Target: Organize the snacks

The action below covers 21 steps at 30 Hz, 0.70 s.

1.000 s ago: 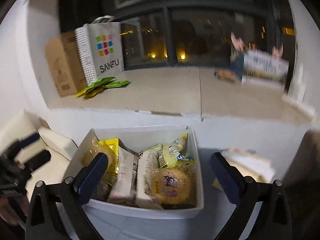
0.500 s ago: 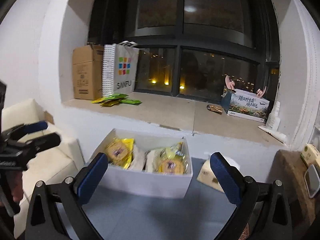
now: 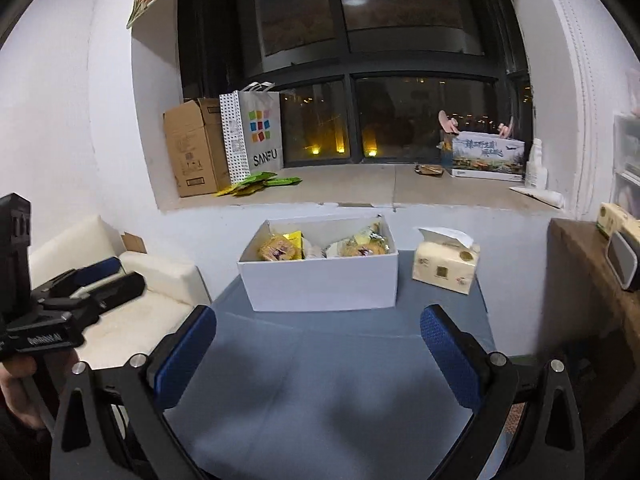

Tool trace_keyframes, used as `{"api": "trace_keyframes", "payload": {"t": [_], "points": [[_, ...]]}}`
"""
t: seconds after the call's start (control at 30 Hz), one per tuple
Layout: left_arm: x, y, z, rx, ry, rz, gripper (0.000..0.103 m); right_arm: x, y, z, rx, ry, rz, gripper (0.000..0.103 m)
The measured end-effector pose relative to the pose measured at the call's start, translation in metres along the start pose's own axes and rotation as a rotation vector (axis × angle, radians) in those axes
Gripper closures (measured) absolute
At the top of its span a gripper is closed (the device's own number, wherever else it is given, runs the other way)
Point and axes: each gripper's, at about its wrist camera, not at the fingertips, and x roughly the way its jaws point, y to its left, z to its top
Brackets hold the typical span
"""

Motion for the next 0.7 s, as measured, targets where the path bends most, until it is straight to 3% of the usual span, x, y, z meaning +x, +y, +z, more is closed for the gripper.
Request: {"api": "trace_keyframes", "payload": {"t": [0.7], "points": [[0.0098,-0.0012,-0.0021,0.007,0.034,-0.013,0.000,0.0026,0.0024,-0.0042,-0.001,0.017,0.012,0.000]]}}
